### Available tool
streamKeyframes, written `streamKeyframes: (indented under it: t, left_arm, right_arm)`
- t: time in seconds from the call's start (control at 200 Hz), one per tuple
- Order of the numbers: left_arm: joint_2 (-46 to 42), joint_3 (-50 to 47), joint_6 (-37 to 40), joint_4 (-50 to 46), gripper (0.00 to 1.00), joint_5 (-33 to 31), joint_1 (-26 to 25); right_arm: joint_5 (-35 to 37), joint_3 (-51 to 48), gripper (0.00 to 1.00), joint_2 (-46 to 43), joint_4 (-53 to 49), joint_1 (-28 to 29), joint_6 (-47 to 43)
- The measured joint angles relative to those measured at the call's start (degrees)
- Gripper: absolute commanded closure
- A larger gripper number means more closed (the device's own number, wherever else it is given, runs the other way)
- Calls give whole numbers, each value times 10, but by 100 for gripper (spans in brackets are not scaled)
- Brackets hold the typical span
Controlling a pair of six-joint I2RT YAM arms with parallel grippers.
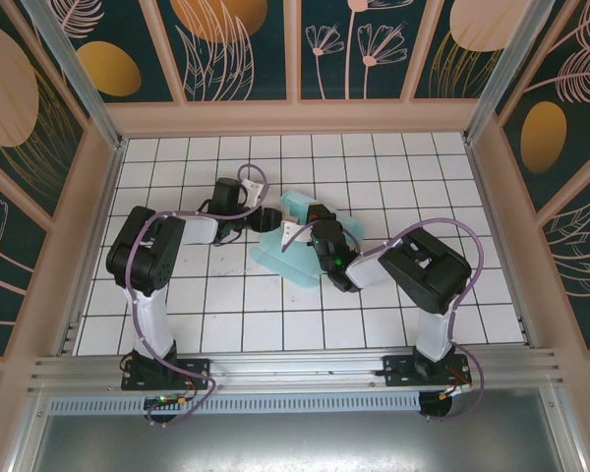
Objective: Fold the paper box
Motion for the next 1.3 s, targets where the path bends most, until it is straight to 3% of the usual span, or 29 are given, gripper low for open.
streamKeyframes:
  t: [0.26, 0.81, 1.045, 1.301]
  left_arm:
    - [1, 3, 0, 1, 52, -19, -9]
    - [10, 12, 9, 38, 54, -27, -19]
    - [10, 11, 21, 73, 62, -23, -25]
    - [14, 11, 33, 86, 78, -28, -28]
  right_arm:
    - [-2, 0, 100, 0, -8, 0, 23]
    - [-33, 10, 100, -23, -67, 0, 75]
    - [-40, 17, 100, -24, -81, 0, 85]
    - [-38, 21, 100, -24, -89, -1, 89]
